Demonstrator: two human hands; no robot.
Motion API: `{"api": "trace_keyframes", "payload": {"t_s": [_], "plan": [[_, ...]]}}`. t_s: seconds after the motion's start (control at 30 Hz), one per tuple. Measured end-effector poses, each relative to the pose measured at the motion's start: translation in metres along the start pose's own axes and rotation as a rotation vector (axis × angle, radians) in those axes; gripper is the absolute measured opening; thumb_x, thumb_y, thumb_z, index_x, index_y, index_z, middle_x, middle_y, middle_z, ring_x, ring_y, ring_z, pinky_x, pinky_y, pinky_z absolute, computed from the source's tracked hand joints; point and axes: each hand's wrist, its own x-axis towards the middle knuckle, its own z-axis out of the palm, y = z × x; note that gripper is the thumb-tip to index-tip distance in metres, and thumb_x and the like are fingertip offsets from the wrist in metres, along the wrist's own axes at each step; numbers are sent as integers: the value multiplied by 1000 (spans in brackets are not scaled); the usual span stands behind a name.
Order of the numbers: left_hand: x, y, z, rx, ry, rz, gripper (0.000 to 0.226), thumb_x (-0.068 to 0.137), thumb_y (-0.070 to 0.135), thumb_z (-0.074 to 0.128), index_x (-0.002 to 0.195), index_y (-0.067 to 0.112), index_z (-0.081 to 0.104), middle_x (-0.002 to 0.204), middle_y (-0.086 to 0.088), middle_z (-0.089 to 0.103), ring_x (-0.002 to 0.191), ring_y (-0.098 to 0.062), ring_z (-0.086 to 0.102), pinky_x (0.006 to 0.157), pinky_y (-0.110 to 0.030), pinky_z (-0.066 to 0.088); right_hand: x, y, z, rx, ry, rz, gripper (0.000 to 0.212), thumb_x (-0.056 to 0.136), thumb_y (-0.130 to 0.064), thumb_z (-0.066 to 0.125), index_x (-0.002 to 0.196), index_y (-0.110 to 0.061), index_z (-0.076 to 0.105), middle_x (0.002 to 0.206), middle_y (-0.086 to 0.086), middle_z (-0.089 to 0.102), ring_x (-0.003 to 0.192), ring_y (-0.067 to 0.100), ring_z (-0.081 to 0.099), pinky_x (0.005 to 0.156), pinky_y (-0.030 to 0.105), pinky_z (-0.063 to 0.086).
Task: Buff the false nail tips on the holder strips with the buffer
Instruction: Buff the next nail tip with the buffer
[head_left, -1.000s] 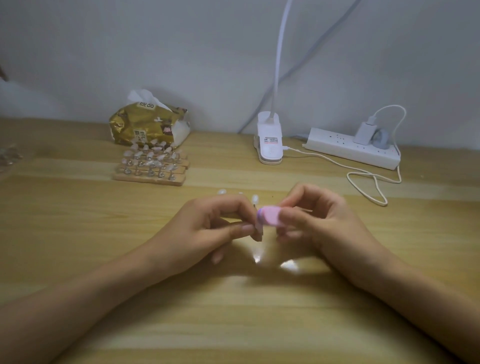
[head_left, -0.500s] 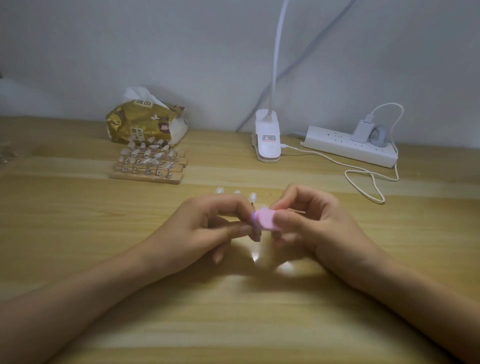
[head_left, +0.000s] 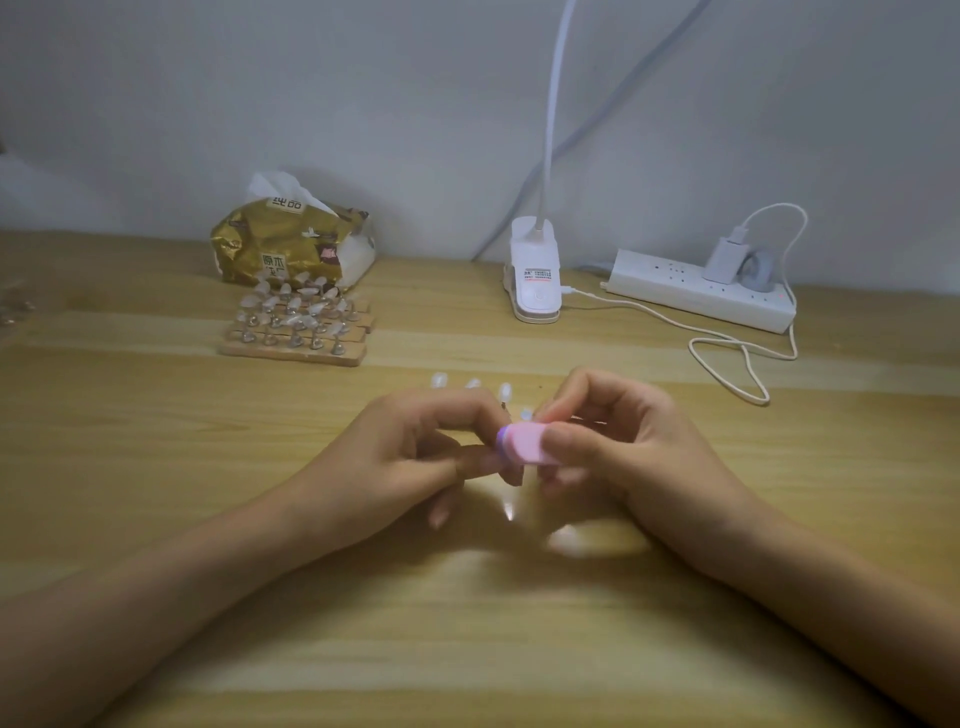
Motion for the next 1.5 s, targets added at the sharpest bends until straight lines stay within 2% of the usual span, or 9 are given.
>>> {"api": "trace_keyframes", "payload": {"t_s": [0.37,0.5,0.63,0.77,0.9,1.07,1.17,1.33,1.5], "plan": [[0,0,0,-21,20,-11,14,89,14,62,82,25,68,87,-2,72,43,-9,48,56,-14,45,0,-2,-7,24,49,2,21,71,-9,87,70,-20,69,78,4,69,63,10,64,57,18,55],[1,0,0,-19,7,-1,5,88,17,65,85,20,68,82,5,70,43,-9,50,50,-16,43,-3,0,1,47,-77,-2,18,79,-4,77,74,-18,69,80,5,69,63,12,65,58,20,55],[1,1,0,-41,20,-10,12,88,15,62,82,22,69,87,-4,73,43,-10,50,49,-18,44,0,-4,-7,61,83,29,19,67,-12,85,68,-21,68,79,9,69,66,14,63,58,20,55],[0,0,0,-27,4,-6,10,88,13,62,85,21,69,85,-1,72,44,-11,52,50,-17,44,-2,0,1,51,-61,24,18,78,-5,78,73,-19,69,79,7,69,63,12,65,58,21,55],[0,1,0,-51,8,-7,14,88,15,63,82,25,69,87,-2,73,44,-9,52,49,-18,46,0,-4,-6,49,61,32,17,68,-12,84,68,-21,69,78,7,68,66,14,63,58,20,55],[0,1,0,-34,4,-6,4,89,20,66,87,20,69,85,0,71,45,-11,54,51,-17,46,-2,1,0,32,-54,21,16,79,-4,78,75,-16,68,79,6,68,64,13,65,58,21,55],[0,2,0,-53,16,-11,14,89,14,63,83,25,69,87,-2,72,46,-11,53,51,-19,46,0,-2,-5,49,55,37,14,72,-13,80,69,-20,69,79,7,68,69,15,64,59,21,55],[-2,1,-1,-2,6,7,28,88,-14,54,89,11,68,83,2,71,45,-12,54,57,-12,47,-1,2,0,61,-76,54,15,81,-6,76,75,-17,68,79,9,67,63,13,63,59,22,56],[0,3,1,-10,38,-4,16,89,7,60,85,20,68,86,1,72,45,-13,55,51,-18,46,-1,-4,-5,157,-40,62,12,74,-14,78,71,-21,68,79,7,67,64,11,63,59,22,56]]}}
